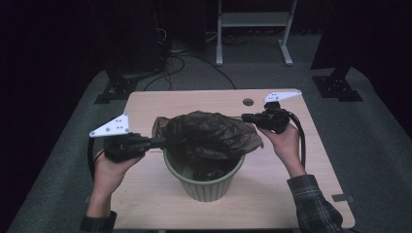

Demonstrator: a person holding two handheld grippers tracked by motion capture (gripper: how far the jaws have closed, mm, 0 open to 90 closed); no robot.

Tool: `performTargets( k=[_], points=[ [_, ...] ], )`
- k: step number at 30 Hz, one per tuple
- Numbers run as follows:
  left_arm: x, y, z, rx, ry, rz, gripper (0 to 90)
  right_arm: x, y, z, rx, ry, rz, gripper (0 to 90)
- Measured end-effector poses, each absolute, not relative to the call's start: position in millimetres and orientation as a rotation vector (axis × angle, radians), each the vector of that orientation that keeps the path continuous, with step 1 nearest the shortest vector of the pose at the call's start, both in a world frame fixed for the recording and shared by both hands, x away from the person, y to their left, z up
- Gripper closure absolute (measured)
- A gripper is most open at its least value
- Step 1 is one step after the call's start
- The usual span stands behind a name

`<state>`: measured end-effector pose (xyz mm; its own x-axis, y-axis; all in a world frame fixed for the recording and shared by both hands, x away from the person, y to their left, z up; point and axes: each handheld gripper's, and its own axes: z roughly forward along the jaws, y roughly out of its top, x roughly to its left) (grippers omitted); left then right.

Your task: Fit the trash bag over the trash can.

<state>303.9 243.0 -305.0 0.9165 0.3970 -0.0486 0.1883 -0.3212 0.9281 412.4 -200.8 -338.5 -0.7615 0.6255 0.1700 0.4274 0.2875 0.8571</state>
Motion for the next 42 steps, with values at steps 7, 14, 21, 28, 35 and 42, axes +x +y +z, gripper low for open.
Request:
performTargets(
  k=[7, 14, 21, 28, 35, 42],
  points=[
    [295, 257, -322, 1.856, 0.452, 0.197, 90.0, 411, -202, -345, 0.987, 2.363, 1.462, 80.3],
    [291, 252, -319, 1.846, 0.434, 0.204, 90.0, 395, -217, -315, 0.972, 2.306, 1.495, 58.1],
    [289, 248, -316, 1.853, 0.424, 0.21, 90.0, 363, -223, -276, 0.832, 2.291, 1.66, 55.2],
    [288, 248, -314, 1.856, 0.419, 0.213, 89.9, 331, -217, -250, 0.644, 2.34, 1.865, 50.3],
    [288, 247, -312, 1.855, 0.416, 0.215, 90.0, 326, -206, -255, 0.563, 2.418, 1.89, 53.1],
    [287, 249, -312, 1.851, 0.422, 0.205, 90.0, 324, -197, -266, 0.514, 2.488, 1.846, 89.6]
  ],
)
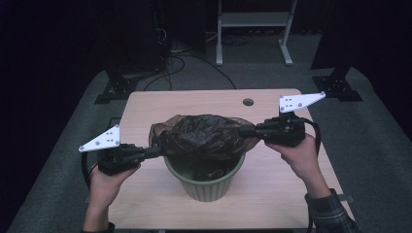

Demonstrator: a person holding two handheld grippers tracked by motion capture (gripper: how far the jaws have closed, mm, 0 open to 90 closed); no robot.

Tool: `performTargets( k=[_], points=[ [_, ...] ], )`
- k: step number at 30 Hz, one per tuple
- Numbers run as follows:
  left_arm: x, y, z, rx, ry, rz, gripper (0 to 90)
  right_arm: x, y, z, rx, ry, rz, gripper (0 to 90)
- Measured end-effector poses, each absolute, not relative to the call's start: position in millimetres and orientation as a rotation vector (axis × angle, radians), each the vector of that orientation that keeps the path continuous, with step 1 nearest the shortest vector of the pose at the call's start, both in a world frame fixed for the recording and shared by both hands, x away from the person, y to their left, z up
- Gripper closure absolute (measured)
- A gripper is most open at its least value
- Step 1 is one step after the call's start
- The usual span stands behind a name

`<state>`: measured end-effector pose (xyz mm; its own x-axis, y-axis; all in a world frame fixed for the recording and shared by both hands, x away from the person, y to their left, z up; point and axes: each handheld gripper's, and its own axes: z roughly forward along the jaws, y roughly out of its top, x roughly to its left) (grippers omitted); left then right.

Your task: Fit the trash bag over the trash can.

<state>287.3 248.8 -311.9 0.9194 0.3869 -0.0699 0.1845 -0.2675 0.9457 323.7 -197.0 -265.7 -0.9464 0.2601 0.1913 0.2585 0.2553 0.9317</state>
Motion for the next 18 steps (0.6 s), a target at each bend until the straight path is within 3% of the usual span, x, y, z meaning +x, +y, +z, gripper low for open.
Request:
performTargets(
  k=[9, 18],
  points=[
    [273, 248, -313, 1.843, 0.424, 0.166, 90.0, 300, -208, -277, 0.478, 2.517, 1.854, 89.8],
    [255, 252, -333, 1.875, 0.444, 0.096, 90.0, 275, -219, -323, 0.534, 2.611, 1.776, 89.8]
  ],
)
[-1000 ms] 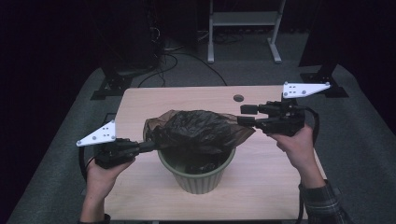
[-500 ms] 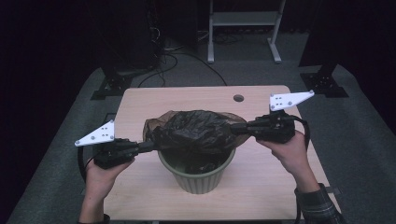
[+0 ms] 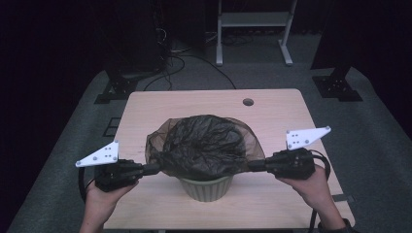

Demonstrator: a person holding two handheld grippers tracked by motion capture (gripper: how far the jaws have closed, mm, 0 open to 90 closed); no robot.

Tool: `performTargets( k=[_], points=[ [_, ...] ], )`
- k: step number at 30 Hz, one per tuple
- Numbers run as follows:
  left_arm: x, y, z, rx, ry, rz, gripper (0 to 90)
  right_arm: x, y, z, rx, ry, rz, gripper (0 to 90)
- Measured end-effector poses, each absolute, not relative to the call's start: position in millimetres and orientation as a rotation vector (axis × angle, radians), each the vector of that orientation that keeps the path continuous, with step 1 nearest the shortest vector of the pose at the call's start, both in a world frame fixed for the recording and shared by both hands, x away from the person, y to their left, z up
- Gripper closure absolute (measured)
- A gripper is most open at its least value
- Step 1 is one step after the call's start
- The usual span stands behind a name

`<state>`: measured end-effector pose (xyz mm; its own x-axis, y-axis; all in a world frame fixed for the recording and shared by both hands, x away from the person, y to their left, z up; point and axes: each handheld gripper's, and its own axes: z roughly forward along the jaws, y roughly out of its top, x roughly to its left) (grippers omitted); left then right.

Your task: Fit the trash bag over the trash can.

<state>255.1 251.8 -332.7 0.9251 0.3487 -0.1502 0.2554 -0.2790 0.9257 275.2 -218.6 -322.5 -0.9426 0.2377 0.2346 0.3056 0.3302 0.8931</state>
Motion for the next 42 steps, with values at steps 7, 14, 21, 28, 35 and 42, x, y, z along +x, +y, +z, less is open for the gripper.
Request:
performTargets(
  k=[7, 14, 21, 28, 35, 42],
  points=[
    [256, 250, -363, 1.916, 0.504, 0.027, 90.0, 274, -226, -362, -0.623, -2.55, -1.587, 89.8],
    [266, 244, -392, 1.977, 0.567, -0.017, 90.0, 286, -225, -399, -0.743, -2.582, -1.446, 89.8],
    [276, 239, -423, 2.057, 0.634, -0.008, 89.9, 295, -224, -435, -0.838, -2.617, -1.311, 89.8],
    [276, 246, -418, 2.052, 0.639, -0.024, 61.7, 298, -223, -445, -0.871, -2.654, -1.283, 63.8],
    [265, 273, -376, 1.975, 0.575, 0.005, 35.7, 293, -250, -408, -0.869, -2.579, -1.515, 49.5],
    [279, 284, -337, 1.908, 0.564, 0.138, 33.8, 301, -254, -371, -0.862, -2.575, -1.664, 47.1]
  ],
)
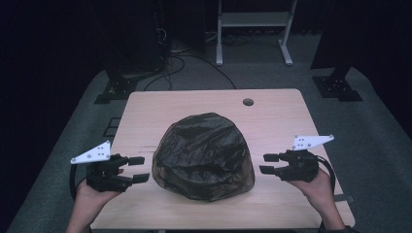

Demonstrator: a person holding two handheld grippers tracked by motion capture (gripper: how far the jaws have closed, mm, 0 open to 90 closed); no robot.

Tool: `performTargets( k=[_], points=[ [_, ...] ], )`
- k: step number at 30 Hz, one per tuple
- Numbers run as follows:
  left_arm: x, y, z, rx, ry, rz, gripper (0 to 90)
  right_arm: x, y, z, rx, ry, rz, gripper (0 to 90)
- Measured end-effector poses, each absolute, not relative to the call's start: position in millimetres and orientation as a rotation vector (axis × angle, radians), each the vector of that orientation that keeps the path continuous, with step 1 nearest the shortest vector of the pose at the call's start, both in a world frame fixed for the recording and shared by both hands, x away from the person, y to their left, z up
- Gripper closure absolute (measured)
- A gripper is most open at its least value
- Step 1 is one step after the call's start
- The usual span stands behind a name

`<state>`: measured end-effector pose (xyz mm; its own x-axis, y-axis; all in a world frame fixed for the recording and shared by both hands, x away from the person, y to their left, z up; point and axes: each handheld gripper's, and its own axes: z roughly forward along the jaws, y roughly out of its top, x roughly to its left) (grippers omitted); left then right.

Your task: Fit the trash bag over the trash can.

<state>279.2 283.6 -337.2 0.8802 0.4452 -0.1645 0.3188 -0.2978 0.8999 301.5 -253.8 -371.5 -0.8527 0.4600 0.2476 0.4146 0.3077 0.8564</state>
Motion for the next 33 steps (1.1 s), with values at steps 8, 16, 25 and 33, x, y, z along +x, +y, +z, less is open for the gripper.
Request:
performTargets(
  k=[8, 16, 25, 33],
  points=[
    [326, 265, -311, 1.851, 0.539, 0.18, 34.1, 324, -239, -340, 0.786, 2.434, 1.671, 48.3],
    [372, 236, -302, 1.865, 0.523, 0.191, 38.6, 352, -221, -326, 0.758, 2.426, 1.69, 49.2],
    [409, 201, -306, 1.946, 0.508, 0.125, 49.1, 356, -205, -325, 0.727, 2.441, 1.704, 49.5],
    [423, 190, -310, 1.96, 0.502, 0.179, 89.9, 357, -205, -324, 0.729, 2.438, 1.701, 49.1]
  ],
)
